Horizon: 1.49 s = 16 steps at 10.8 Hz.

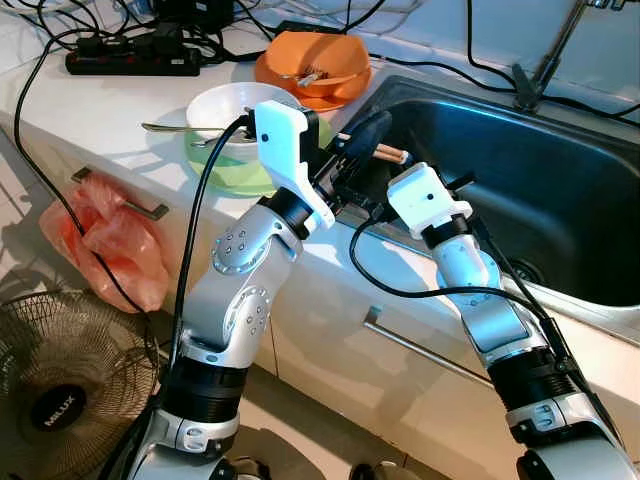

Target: Kitchen organization

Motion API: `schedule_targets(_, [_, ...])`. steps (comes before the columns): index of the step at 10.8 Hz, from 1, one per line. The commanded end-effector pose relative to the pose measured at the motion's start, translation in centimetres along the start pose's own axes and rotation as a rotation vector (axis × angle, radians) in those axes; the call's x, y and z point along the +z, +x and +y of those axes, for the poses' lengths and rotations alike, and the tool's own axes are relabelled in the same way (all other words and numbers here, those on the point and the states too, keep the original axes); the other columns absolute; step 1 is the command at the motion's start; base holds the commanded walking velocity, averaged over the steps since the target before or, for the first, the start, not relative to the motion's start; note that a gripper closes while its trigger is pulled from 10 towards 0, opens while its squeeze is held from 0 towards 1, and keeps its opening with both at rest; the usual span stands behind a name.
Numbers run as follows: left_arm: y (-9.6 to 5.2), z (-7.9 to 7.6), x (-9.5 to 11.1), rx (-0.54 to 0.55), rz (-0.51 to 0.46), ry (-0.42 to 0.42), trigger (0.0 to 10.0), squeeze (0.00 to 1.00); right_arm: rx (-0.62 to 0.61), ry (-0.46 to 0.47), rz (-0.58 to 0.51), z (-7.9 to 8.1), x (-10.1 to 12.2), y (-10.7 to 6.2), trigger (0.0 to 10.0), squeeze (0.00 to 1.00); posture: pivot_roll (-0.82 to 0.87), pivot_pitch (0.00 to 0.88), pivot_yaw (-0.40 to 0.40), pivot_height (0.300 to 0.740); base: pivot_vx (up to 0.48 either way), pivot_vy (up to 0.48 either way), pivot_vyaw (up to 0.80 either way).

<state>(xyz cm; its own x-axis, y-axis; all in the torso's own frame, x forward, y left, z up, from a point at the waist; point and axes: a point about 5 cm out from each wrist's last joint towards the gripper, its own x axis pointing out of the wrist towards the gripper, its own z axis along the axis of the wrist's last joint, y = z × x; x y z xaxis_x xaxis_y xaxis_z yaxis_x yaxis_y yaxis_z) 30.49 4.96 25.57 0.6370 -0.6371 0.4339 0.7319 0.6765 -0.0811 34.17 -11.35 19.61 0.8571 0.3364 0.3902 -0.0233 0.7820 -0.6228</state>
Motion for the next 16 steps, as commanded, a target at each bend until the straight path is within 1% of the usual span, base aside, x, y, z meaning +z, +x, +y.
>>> schedule_targets(1, [0.0,-0.5,-0.1,-0.021,0.009,0.000,10.0,0.00,-0.030,0.023,0.000,-0.7,0.1,0.4,0.0,0.00,0.04,0.088,0.003,0.740,0.000,0.000,0.00])
schedule_targets(3, [0.1,-0.1,-0.5,0.009,0.044,0.056,10.0,0.00,-0.037,0.022,0.005,-0.8,0.0,0.3,0.0,0.00,0.04,0.087,0.002,0.740,0.000,0.000,0.00])
schedule_targets(4, [0.0,0.0,-1.0,0.007,0.073,0.097,10.0,1.00,-0.038,0.021,0.007,-0.9,0.0,0.3,0.0,0.00,0.04,0.087,0.002,0.740,0.000,0.000,0.00])
schedule_targets(8, [-0.2,0.2,-1.1,0.023,0.072,0.090,10.0,1.00,-0.055,0.033,0.025,-1.2,-0.4,0.4,0.0,0.00,0.04,0.087,0.001,0.740,0.000,0.000,0.00])
schedule_targets(11, [-0.5,0.5,-1.0,0.043,0.061,0.093,10.0,1.00,-0.105,0.080,0.060,-2.1,-0.9,0.6,0.0,0.00,0.05,0.083,-0.001,0.740,0.000,0.000,0.00])
schedule_targets(12, [-0.8,0.7,-1.1,0.060,0.063,0.105,10.0,0.00,-0.137,0.090,0.085,-2.9,-1.3,0.8,0.0,0.00,0.05,0.083,-0.001,0.740,0.000,0.000,0.00])
schedule_targets(13, [-1.0,0.9,-1.1,0.073,0.064,0.105,10.0,0.00,-0.173,0.120,0.112,-3.5,-1.6,0.9,0.0,0.00,0.05,0.078,-0.003,0.740,0.000,0.000,0.00])
schedule_targets(15, [-1.3,1.1,-1.4,0.083,0.085,0.121,10.0,0.00,-0.200,0.145,0.134,-4.3,-2.0,1.2,0.0,0.00,0.05,0.078,-0.003,0.740,0.000,0.000,0.00])
schedule_targets(16, [-1.9,2.1,-2.5,0.147,0.167,0.189,10.0,0.00,-0.219,0.160,0.223,-4.9,-3.1,1.5,6.3,0.00,0.05,0.065,-0.010,0.740,0.000,0.000,0.00])
